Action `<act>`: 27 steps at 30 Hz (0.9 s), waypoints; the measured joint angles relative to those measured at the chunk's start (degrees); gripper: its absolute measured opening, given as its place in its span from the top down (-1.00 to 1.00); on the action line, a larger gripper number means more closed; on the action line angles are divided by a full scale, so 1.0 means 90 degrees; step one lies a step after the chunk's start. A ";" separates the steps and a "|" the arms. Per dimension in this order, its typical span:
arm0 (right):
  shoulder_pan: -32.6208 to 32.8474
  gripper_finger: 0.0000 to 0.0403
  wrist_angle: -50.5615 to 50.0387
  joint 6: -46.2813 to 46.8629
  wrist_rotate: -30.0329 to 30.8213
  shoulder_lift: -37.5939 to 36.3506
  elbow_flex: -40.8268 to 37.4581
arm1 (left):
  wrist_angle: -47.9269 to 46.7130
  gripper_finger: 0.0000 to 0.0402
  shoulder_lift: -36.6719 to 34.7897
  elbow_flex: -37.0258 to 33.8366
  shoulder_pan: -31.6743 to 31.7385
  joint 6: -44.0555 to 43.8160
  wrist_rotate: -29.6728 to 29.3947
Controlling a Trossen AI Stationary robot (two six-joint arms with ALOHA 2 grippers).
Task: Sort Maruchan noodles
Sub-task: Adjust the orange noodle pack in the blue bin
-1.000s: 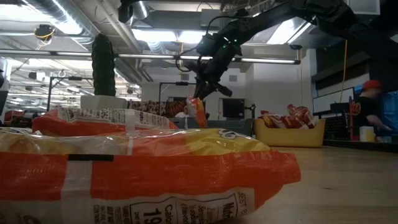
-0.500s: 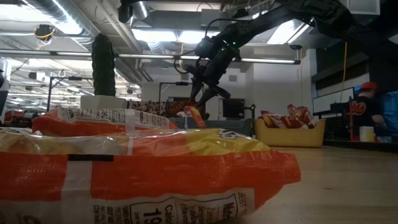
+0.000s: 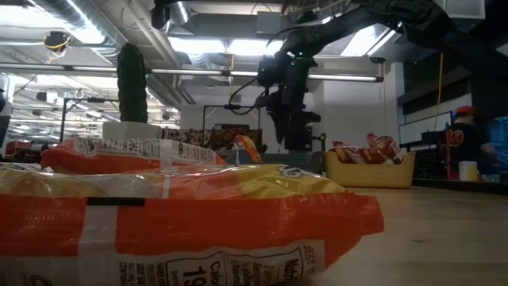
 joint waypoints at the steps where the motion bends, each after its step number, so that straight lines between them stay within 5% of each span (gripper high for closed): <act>1: -0.0004 0.27 -0.0092 -0.0045 0.0037 0.0000 0.0002 | -0.0002 0.78 0.0000 0.0000 -0.0001 0.0003 0.0000; 8: 0.0081 0.27 -0.0625 -0.0148 0.1073 0.0000 0.0002 | -0.0002 0.78 0.0001 0.0000 -0.0002 0.0013 0.0000; 27: -0.0028 0.27 0.0090 0.0055 0.0836 0.0032 -0.1019 | -0.0015 0.78 0.0001 0.0000 -0.0001 0.0118 0.0000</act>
